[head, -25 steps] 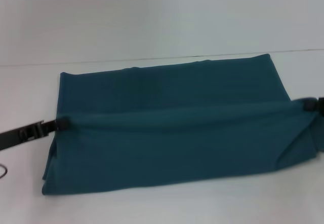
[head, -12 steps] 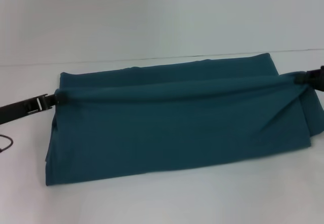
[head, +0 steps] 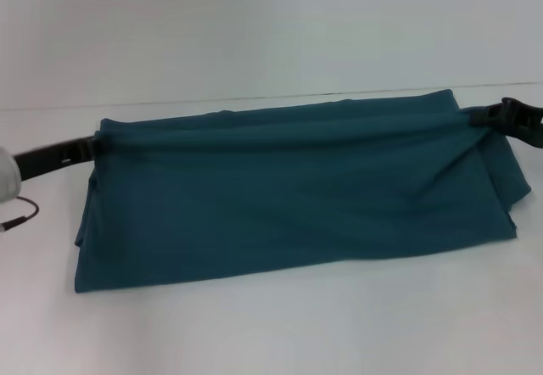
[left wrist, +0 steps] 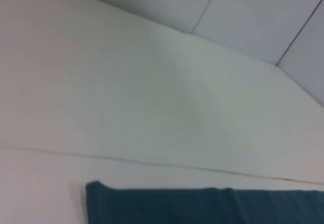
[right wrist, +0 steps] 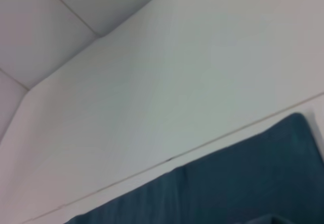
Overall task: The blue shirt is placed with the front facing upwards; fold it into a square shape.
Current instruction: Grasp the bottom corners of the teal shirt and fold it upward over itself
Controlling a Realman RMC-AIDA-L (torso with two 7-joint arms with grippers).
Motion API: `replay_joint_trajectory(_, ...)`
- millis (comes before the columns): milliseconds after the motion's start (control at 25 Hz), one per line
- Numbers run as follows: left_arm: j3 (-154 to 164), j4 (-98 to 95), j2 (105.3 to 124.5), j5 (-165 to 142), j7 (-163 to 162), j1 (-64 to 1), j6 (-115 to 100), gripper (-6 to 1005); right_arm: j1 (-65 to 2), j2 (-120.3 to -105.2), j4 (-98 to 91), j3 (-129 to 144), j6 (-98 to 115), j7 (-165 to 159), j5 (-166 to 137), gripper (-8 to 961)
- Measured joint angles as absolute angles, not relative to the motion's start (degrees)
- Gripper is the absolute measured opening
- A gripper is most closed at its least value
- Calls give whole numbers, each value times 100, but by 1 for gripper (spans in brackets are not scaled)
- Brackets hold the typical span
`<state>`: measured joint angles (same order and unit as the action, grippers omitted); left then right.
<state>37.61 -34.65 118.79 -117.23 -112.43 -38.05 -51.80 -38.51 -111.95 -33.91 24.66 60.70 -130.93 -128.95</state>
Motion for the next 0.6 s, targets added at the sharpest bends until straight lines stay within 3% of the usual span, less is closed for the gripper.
replay_joint_trajectory(600, 3976, -3025, 11883, -11715, -10887, -4330, -3921, 17, -4127, -11404, -3296, 2798, 4969, -13020, -12721, 70)
